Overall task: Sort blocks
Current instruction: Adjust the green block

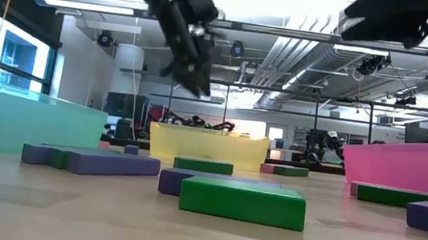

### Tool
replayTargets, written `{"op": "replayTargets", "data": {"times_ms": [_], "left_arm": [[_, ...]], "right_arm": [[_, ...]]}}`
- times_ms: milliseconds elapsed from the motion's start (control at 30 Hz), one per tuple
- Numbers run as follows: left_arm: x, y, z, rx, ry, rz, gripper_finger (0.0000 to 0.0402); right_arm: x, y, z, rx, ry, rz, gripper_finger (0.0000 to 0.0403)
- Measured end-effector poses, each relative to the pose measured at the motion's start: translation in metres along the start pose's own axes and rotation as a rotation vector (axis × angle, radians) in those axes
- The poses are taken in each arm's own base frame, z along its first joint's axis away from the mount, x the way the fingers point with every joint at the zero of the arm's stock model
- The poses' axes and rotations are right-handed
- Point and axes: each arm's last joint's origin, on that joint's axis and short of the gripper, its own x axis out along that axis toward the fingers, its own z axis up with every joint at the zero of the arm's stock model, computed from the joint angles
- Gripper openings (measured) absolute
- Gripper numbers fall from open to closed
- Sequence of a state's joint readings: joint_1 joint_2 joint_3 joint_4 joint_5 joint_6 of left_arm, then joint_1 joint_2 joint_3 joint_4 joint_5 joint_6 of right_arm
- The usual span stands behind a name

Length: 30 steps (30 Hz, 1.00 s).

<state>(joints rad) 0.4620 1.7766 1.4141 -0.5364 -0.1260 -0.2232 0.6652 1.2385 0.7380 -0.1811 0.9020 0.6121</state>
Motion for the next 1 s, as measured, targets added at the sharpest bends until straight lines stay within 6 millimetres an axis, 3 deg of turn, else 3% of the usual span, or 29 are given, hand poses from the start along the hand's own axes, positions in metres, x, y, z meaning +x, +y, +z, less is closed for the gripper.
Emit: {"op": "replayTargets", "data": {"times_ms": [133,233,533,667,767,1000], "left_arm": [[-0.033,-0.034,-0.018,0.107,-0.08,0.036,0.0151],[-0.049,-0.064,-0.043,0.157,-0.142,0.045,0.0145],[-0.063,-0.143,-0.153,0.182,-0.254,-0.075,0.0137],[-0.071,-0.161,-0.194,0.122,-0.329,-0.144,0.0137],[-0.078,-0.168,-0.214,0.084,-0.398,-0.164,0.0137],[-0.086,-0.174,-0.231,0.096,-0.442,-0.171,0.0137]], "right_arm": [[0.011,-0.021,0.004,0.067,0.062,-0.078,0.0236],[0.027,-0.033,0.005,0.078,0.129,-0.107,0.0236],[0.09,-0.071,-0.004,0.049,0.346,-0.158,0.0236],[0.121,-0.092,-0.015,0.065,0.419,-0.208,0.0236],[0.14,-0.108,-0.024,0.064,0.444,-0.267,0.0236],[0.165,-0.14,-0.037,0.118,0.484,-0.362,0.0236]]}}
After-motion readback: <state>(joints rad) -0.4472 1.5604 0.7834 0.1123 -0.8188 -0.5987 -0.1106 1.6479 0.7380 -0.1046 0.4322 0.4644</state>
